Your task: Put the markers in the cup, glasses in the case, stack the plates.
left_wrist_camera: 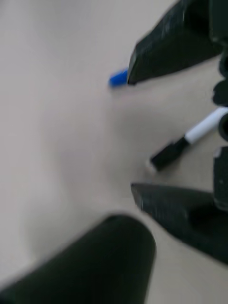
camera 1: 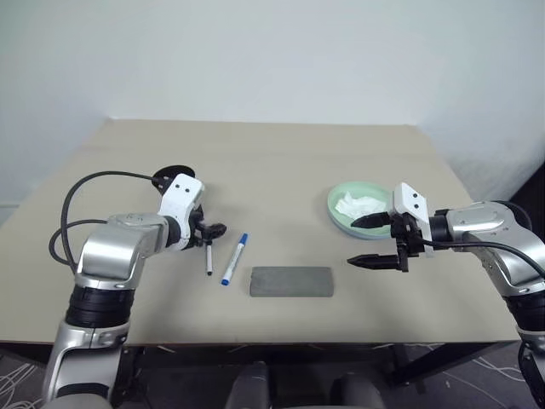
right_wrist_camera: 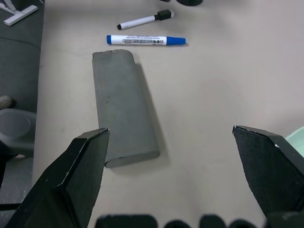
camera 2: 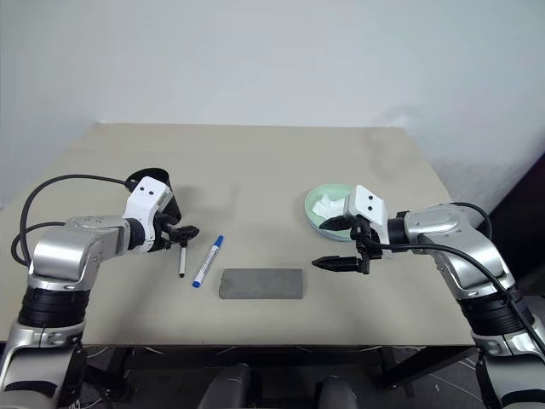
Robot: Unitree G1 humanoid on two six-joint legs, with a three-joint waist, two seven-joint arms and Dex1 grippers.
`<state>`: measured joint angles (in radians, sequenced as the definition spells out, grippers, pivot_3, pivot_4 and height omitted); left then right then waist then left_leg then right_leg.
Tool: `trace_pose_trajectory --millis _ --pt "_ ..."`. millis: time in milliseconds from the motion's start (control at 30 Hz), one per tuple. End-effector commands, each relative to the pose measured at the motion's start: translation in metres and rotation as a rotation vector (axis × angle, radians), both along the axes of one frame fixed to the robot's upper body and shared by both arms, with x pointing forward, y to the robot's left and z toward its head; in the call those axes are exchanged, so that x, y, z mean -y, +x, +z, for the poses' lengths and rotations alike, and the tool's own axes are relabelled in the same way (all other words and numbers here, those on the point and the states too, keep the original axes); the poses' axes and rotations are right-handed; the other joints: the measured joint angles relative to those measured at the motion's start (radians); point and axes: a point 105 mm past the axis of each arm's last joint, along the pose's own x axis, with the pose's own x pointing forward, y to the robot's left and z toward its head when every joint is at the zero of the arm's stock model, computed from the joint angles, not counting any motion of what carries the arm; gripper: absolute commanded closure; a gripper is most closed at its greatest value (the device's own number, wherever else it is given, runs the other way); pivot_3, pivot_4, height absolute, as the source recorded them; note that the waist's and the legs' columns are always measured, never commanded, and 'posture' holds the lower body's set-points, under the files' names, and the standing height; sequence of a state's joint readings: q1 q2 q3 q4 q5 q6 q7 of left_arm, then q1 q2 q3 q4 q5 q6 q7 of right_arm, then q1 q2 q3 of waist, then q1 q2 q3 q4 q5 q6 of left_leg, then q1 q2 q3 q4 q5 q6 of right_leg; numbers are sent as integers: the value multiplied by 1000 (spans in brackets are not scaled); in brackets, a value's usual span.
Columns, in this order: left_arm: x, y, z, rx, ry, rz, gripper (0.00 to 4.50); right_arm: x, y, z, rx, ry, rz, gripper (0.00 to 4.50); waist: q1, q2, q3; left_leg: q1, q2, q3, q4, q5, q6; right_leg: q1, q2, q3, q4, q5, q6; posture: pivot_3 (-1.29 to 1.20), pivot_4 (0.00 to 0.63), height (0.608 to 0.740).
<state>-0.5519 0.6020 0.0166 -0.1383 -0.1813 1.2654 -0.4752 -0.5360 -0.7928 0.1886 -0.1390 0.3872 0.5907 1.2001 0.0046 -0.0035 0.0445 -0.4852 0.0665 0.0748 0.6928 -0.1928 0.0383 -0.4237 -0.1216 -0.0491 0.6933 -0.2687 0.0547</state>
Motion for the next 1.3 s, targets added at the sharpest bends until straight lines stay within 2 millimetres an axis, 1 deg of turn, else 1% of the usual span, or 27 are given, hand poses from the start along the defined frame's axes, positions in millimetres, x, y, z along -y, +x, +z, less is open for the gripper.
trace_pose_trajectory --millis 33,133,267,433,667,767,900,1033,1300 --pt "1 7 12 48 22 71 18 -3 2 9 41 7 20 0 0 0 0 0 0 0 0 0 0 0 0 0 0 0 0 0 0 678" --pt "0 11 13 49 14 146 18 -4 3 9 40 8 24 0 0 -1 0 0 0 0 0 0 0 0 0 0 0 0 0 0 0 678" --pt "3 11 6 2 -25 254 18 -6 3 10 40 12 28 0 0 -1 0 0 0 0 0 0 0 0 0 0 0 1 0 0 0 678" --pt "2 14 9 -9 -44 370 18 -6 3 9 39 13 27 0 0 -1 0 0 0 -1 1 0 0 0 0 0 0 1 0 0 0 678" --pt "3 16 16 -37 -74 462 18 -7 2 8 38 15 22 0 0 -2 0 0 -1 -1 1 0 0 1 0 0 0 1 1 0 0 678" --pt "1 16 18 -46 -44 465 18 -7 3 9 40 15 19 0 -1 -2 0 0 -1 -1 1 0 0 1 0 0 0 1 1 0 0 678" --pt "1 15 12 -93 -44 486 18 -7 4 8 44 17 16 0 0 -2 0 0 -1 -1 1 0 0 1 0 0 0 1 1 0 0 678" --pt "-2 14 -3 -155 -29 534 18 -9 4 9 48 22 16 0 0 -2 0 0 -1 -1 1 0 0 1 0 0 0 2 1 0 0 678" --pt "-1 14 -14 -220 -36 596 18 -10 4 8 50 27 14 0 0 -3 0 0 -1 -1 1 0 0 1 0 0 0 2 1 0 0 678"
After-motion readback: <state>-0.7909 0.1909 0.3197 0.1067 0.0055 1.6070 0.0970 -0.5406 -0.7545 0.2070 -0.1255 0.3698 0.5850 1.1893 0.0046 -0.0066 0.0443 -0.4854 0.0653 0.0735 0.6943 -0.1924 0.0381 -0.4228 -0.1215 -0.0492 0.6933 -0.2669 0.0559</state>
